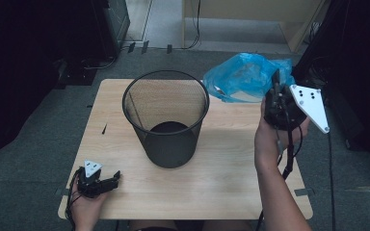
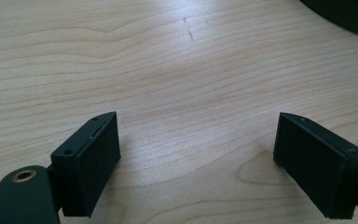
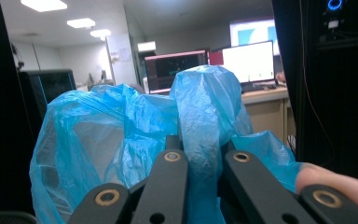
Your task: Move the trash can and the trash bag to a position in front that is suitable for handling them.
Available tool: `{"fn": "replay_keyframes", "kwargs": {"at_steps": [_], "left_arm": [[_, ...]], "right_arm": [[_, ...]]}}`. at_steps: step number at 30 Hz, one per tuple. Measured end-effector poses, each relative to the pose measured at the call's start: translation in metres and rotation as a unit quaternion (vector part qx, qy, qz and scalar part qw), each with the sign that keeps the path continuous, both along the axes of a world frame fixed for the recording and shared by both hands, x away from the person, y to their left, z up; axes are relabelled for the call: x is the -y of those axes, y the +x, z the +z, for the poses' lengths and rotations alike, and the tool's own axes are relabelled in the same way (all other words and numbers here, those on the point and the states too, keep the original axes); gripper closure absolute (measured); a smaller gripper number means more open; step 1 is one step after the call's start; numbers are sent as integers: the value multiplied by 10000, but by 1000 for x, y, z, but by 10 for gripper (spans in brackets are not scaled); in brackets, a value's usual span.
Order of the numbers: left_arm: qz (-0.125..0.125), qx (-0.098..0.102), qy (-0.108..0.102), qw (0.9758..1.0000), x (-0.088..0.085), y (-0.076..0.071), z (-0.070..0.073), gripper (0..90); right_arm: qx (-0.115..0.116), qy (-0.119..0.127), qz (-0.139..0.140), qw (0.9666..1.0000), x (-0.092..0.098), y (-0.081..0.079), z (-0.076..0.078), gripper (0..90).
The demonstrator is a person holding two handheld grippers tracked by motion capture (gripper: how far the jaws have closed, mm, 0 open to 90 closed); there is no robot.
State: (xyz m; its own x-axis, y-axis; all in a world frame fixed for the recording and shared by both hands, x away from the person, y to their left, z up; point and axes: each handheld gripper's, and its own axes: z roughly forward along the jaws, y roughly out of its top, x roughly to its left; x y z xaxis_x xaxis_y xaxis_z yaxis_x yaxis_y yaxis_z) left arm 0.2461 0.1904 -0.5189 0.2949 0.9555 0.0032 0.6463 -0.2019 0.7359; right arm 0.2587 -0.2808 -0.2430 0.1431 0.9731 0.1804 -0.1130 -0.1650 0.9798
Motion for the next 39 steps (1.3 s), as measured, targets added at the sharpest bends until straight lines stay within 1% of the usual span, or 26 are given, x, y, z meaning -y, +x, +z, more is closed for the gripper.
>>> {"fn": "replay_keyframes", "kwargs": {"at_steps": [2,4,5,6,9,11,13,15,16,18,20,21,22,24,25,27,28,30,32,37,39], "left_arm": [[-6,-5,8,10000,0,0,0,150],[-4,-3,6,10000,0,0,0,150],[-4,-2,6,10000,0,0,0,150],[-5,-4,6,10000,0,0,0,150],[-4,-2,5,10000,0,0,0,150],[-7,-7,11,10000,0,0,0,150],[-4,-4,4,10000,0,0,0,150],[-4,-4,4,10000,0,0,0,150],[-3,-6,5,10000,0,0,0,150],[-6,-4,5,10000,0,0,0,150],[-6,-5,6,10000,0,0,0,150],[-4,-4,4,10000,0,0,0,150],[-3,-5,6,10000,0,0,0,150],[-5,-5,6,10000,0,0,0,150],[-4,-5,5,10000,0,0,0,150],[-3,-3,6,10000,0,0,0,150],[-4,-6,8,10000,0,0,0,150],[-4,-5,7,10000,0,0,0,150],[-6,-3,6,10000,0,0,0,150],[-3,-5,7,10000,0,0,0,150],[-4,-6,8,10000,0,0,0,150]], "right_arm": [[81,38,11,10000,-6,0,3,900],[189,79,84,9998,-14,1,6,900],[236,82,147,9996,-19,0,7,900],[339,111,281,9990,-23,0,8,900],[540,102,469,9974,-37,-2,10,900],[620,97,557,9965,-46,-3,12,900],[751,93,717,9946,-53,-4,13,900],[815,54,761,9938,-60,-6,14,900],[876,65,851,9925,-62,-7,14,900],[997,47,920,9907,-66,-9,15,900],[1113,116,1081,9878,-68,-12,16,900],[1175,124,1156,9862,-70,-13,16,900],[1199,99,1197,9855,-72,-15,16,900],[1261,30,1449,9814,-76,-16,13,900],[1246,13,1565,9798,-78,-16,11,900],[1185,-10,1904,9745,-81,-15,5,900],[1133,-24,2031,9726,-83,-14,2,900],[1042,-20,2314,9673,-86,-12,-4,900],[1008,19,2532,9621,-87,-11,-11,900],[956,43,2897,9523,-87,-13,-24,900],[926,67,3101,9461,-87,-13,-28,900]]}}
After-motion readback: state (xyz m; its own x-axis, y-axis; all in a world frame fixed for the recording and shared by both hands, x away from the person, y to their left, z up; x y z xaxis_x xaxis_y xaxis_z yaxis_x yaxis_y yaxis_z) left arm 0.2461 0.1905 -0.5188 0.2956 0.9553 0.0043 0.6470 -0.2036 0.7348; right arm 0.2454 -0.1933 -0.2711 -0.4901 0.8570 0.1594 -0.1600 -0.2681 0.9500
